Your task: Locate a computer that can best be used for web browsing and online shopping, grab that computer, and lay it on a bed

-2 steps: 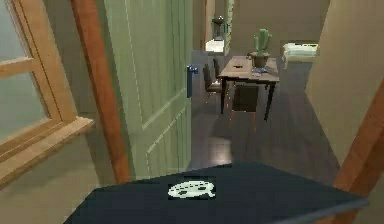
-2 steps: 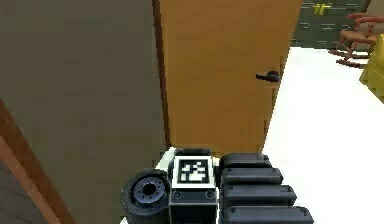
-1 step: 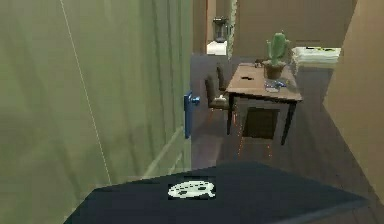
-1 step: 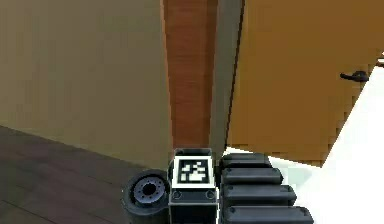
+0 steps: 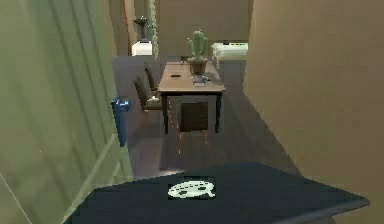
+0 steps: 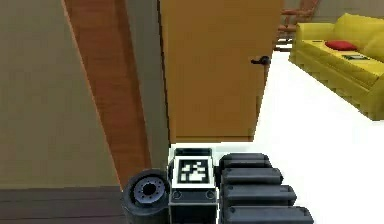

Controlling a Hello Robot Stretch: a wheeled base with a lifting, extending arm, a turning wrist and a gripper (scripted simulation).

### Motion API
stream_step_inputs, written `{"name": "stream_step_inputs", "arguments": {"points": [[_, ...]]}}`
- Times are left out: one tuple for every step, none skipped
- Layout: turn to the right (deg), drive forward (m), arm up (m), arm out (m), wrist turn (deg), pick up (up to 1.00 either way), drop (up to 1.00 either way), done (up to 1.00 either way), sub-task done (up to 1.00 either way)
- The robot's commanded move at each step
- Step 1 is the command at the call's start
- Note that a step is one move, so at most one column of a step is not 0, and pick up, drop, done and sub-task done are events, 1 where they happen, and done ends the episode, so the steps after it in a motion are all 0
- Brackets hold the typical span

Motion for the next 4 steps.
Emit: {"name": "stream_step_inputs", "arguments": {"points": [[0.0,0.45,0.00,0.00,0.0,0.00,0.00,0.00,0.00],[45.0,0.00,0.00,0.00,0.0,0.00,0.00,0.00,0.00],[45.0,0.00,0.00,0.00,0.0,0.00,0.00,0.00,0.00],[15.0,0.00,0.00,0.00,0.0,0.00,0.00,0.00,0.00]]}}
